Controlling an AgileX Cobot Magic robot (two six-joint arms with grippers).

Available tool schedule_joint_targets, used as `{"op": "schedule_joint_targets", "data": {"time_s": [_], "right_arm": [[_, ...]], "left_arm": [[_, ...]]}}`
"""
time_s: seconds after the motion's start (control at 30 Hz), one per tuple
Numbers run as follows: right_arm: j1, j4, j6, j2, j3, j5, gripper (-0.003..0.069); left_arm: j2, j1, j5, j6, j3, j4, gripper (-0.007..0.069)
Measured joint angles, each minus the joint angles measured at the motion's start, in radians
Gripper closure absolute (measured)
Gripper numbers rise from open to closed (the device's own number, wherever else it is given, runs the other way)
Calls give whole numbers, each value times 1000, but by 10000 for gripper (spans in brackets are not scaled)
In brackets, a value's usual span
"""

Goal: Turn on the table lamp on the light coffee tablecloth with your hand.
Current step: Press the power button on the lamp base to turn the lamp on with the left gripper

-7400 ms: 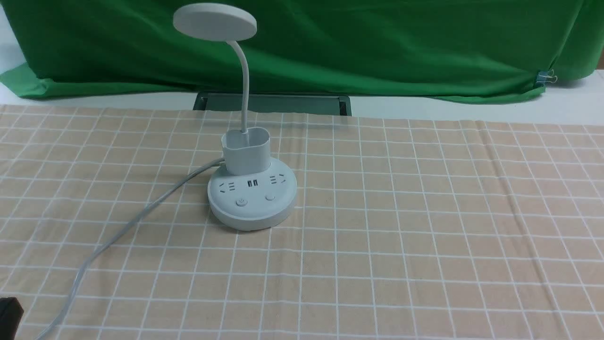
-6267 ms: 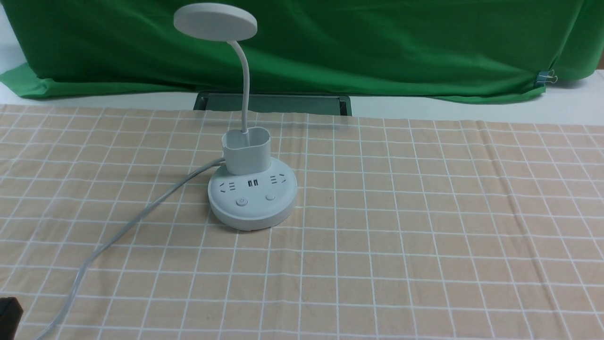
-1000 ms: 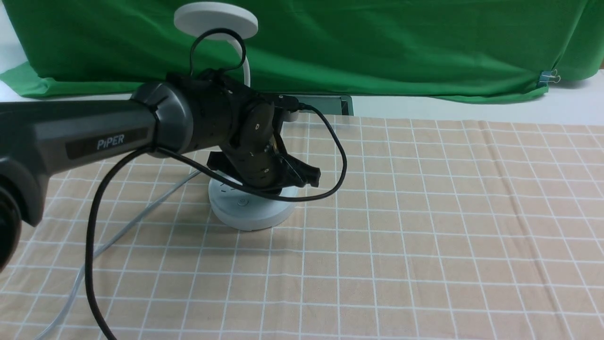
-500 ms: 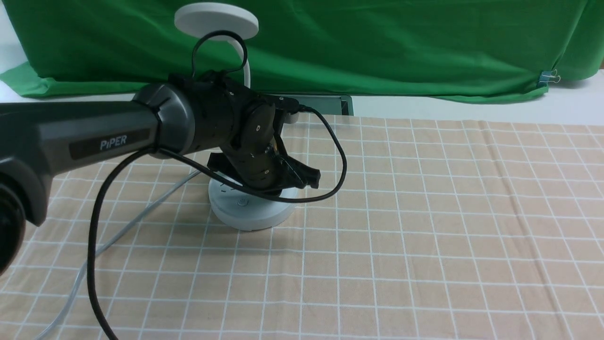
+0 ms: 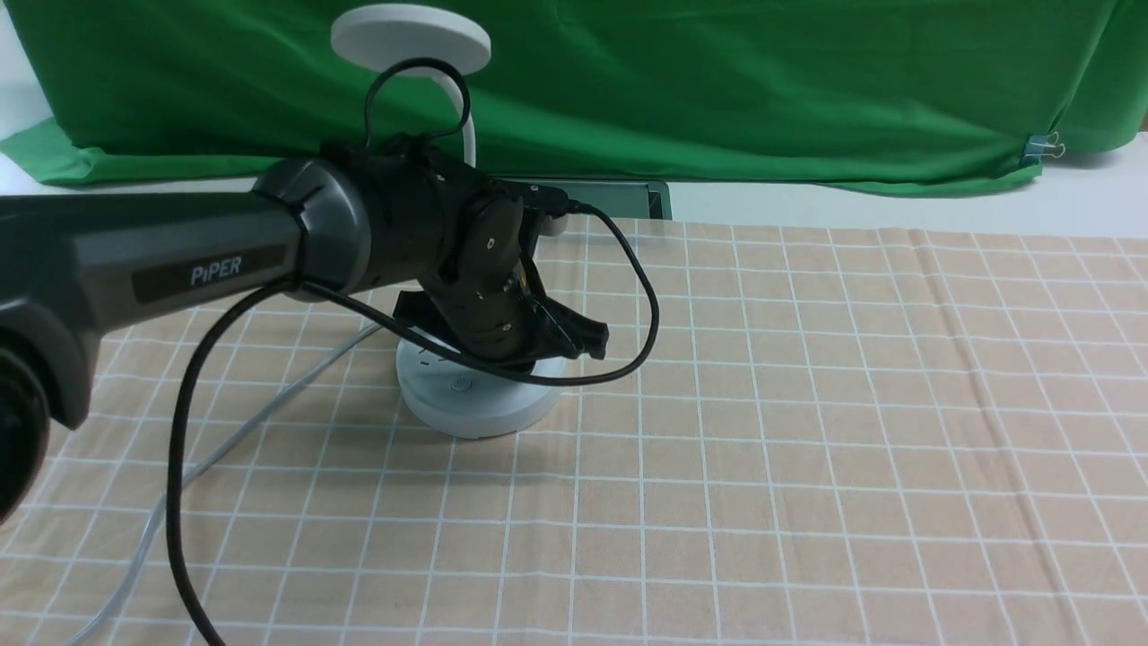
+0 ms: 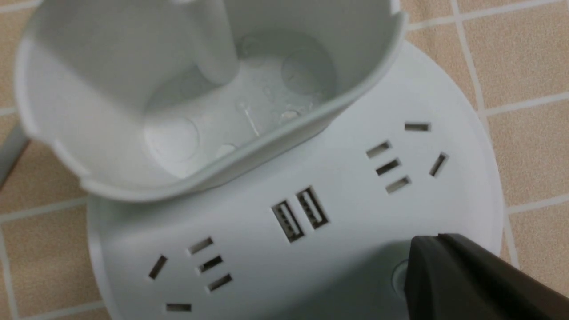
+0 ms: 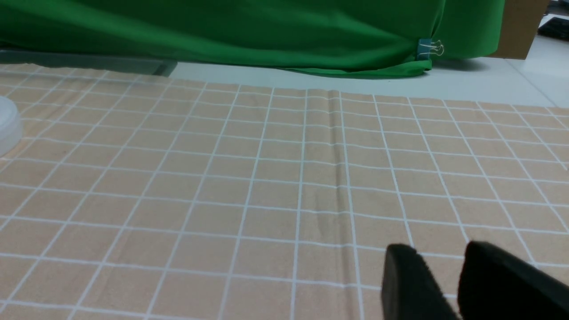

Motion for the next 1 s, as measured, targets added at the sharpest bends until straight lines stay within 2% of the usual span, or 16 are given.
{"op": "schedule_joint_targets", "data": {"time_s": [0.53, 0.87, 1.0], "right_arm": [[0, 0, 0, 0, 0, 0, 418], [0, 0, 0, 0, 0, 0, 418], [0, 0, 0, 0, 0, 0, 418]], "left_arm": [[7, 11, 6, 46, -10, -58, 624], [-99, 11, 20, 73, 7, -77, 624], [-125, 7, 49, 120, 16, -111, 624]]}}
